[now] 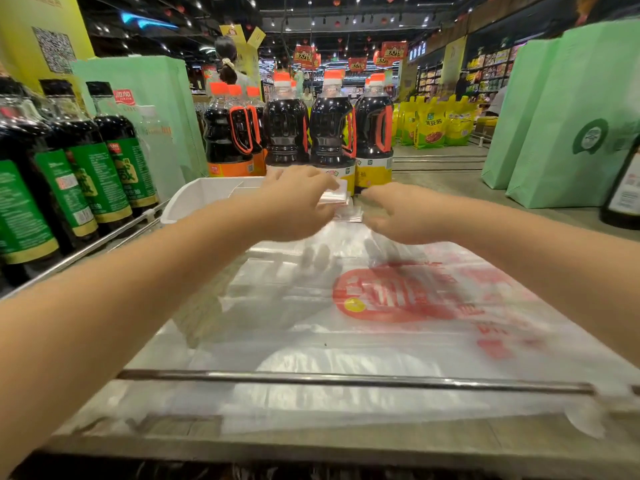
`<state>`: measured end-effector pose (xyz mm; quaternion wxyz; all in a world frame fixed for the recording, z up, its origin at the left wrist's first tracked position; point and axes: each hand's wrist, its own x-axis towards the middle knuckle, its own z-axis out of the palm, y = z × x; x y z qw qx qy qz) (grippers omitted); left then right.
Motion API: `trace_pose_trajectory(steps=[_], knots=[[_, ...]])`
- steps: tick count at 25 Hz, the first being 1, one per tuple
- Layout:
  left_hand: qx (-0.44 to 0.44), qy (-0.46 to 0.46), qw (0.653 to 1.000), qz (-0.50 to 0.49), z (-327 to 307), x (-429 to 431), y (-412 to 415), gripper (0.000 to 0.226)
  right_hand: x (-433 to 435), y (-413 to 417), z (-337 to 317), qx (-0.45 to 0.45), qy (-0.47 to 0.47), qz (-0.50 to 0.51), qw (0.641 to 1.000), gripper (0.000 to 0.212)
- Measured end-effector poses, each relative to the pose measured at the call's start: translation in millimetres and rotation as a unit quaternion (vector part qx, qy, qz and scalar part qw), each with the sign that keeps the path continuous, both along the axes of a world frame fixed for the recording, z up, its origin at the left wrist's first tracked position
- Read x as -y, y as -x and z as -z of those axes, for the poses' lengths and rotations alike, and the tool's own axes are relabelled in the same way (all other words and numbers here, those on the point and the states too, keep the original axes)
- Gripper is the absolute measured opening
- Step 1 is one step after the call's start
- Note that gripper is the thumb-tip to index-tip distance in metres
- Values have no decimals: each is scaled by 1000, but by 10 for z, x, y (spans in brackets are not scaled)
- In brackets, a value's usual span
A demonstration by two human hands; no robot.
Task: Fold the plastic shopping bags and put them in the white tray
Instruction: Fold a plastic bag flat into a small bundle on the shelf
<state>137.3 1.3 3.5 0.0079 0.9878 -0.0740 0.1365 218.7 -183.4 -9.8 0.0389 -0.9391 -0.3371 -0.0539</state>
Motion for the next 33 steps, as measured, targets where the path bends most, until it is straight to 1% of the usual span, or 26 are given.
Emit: trace_pose_trajectory(steps=[2, 4, 6, 7, 9, 13, 14, 16, 18, 20, 21, 22, 24, 25, 26, 28, 30, 33], knots=[[-67, 30, 993, 92, 46, 14, 477, 48, 403, 421, -24, -30, 12, -25, 999, 51], [-177, 67, 968, 163, 94, 79, 941, 46, 834, 860, -8, -87, -12, -41, 995, 44], [-254, 85, 943, 199, 154, 126, 1194, 45, 1133, 1231, 35, -155, -52, -48, 985, 43], [-271, 87, 938, 200, 178, 134, 1242, 45, 1222, 1342, 59, -179, -67, -56, 980, 47], [-296, 77, 936, 177, 199, 106, 1245, 47, 1313, 1386, 124, -205, -67, -70, 974, 54], [-349, 20, 927, 138, 175, 50, 1240, 61, 1377, 1295, 149, -226, 12, -62, 972, 56], [-356, 13, 925, 130, 161, 51, 1242, 64, 1378, 1272, 152, -221, 32, -57, 973, 60], [-356, -14, 927, 114, 138, 69, 1225, 73, 1357, 1256, 152, -213, 69, -44, 974, 73], [-350, -44, 931, 98, 134, 89, 1181, 86, 1309, 1249, 147, -207, 103, -40, 972, 83], [-331, -49, 938, 90, 123, 115, 1157, 97, 1268, 1246, 132, -204, 118, -41, 971, 87], [-315, -37, 943, 101, 121, 124, 1157, 97, 1252, 1242, 126, -206, 113, -38, 971, 88], [-296, -18, 947, 123, 116, 132, 1161, 91, 1247, 1224, 127, -207, 103, -36, 972, 89], [-256, 16, 951, 174, 102, 143, 1171, 67, 1261, 1185, 128, -194, 79, -41, 977, 89], [-236, 24, 953, 189, 101, 146, 1172, 55, 1282, 1175, 119, -182, 57, -49, 980, 88], [-219, 22, 956, 194, 108, 155, 1171, 49, 1307, 1178, 99, -172, 31, -58, 983, 85], [-203, 1, 962, 184, 150, 183, 1152, 43, 1353, 1202, 52, -171, -2, -81, 982, 80], [-194, -4, 965, 178, 207, 194, 1130, 40, 1377, 1222, 28, -165, 5, -106, 981, 75], [-183, 55, 969, 157, 204, 129, 1143, 33, 1417, 1201, 62, -111, 5, -116, 987, 55]])
